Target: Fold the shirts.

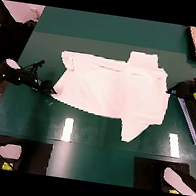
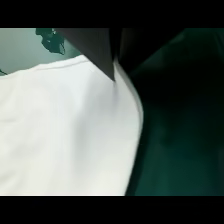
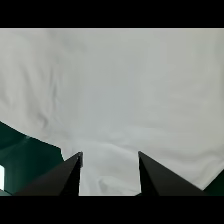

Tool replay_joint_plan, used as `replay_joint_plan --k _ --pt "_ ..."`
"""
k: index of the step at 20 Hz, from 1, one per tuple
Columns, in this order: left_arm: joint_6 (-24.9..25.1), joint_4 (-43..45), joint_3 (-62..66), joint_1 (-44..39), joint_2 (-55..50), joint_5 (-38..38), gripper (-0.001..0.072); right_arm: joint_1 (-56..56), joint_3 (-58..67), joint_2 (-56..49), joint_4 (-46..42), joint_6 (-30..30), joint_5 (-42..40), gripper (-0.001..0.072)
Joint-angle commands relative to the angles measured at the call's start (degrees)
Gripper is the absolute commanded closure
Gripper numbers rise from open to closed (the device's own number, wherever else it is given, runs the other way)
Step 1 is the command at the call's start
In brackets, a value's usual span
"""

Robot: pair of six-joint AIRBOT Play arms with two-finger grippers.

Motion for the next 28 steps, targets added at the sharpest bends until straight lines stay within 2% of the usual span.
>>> replay_joint_plan --k 1,4,5,6,7,12,13,16,17,19,21,25,28 --pt "-1.84 -0.74 4.15 -0.28 2.27 -2.29 0.0679 -5.92 -2.56 0.94 -1.73 1.92 2.64 0.0303" --pt "-1.79 -0.79 4.94 -0.31 7.37 -1.64 0.0679 -14.71 -13.77 3.85 -4.37 3.37 1.29 0.0299" --pt "-1.81 -0.79 4.94 -0.28 8.55 -1.53 0.0678 -17.59 -17.94 4.37 -3.85 3.37 0.81 0.0273" --pt "-1.84 -0.81 4.94 -0.31 9.49 -1.46 0.0678 -20.13 -22.12 4.26 -2.45 3.23 0.72 0.0173" --pt "-1.84 -0.98 4.94 -0.31 9.90 -1.36 0.0678 -21.97 -25.79 3.58 -0.50 2.40 0.55 0.0167" --pt "-1.86 -1.68 4.94 -0.31 9.99 -2.10 0.0678 -19.06 -34.93 -1.01 5.75 -0.50 -8.17 0.0227" --pt "-1.86 -1.68 4.94 -0.31 9.99 -2.21 0.0678 -17.53 -34.97 -2.01 6.43 -0.50 -9.84 0.0265" --pt "-1.86 -1.68 4.94 -0.31 9.99 -2.29 0.0678 -12.79 -32.94 -4.55 6.29 -0.31 -12.28 0.0265" --pt "-1.86 -1.68 4.94 -0.31 9.99 -2.29 0.0678 -11.43 -32.02 -5.29 6.27 -0.28 -12.24 0.0287" --pt "-1.84 -1.66 4.94 -0.31 9.99 -2.45 0.0678 -8.98 -30.58 -6.10 5.75 -0.33 -12.28 0.0433" --pt "-1.86 -1.66 4.96 -0.28 10.03 -3.15 0.0678 -7.37 -29.66 -5.09 5.81 -1.36 -12.74 0.0688" --pt "-2.56 -1.22 9.57 -0.17 13.20 -3.74 0.0679 -6.60 -22.43 3.52 6.01 -1.05 -12.20 0.0691" --pt "-3.65 -1.18 19.96 -0.17 19.85 -2.99 0.0679 -6.73 -8.26 10.80 5.95 0.94 -14.95 0.0691"
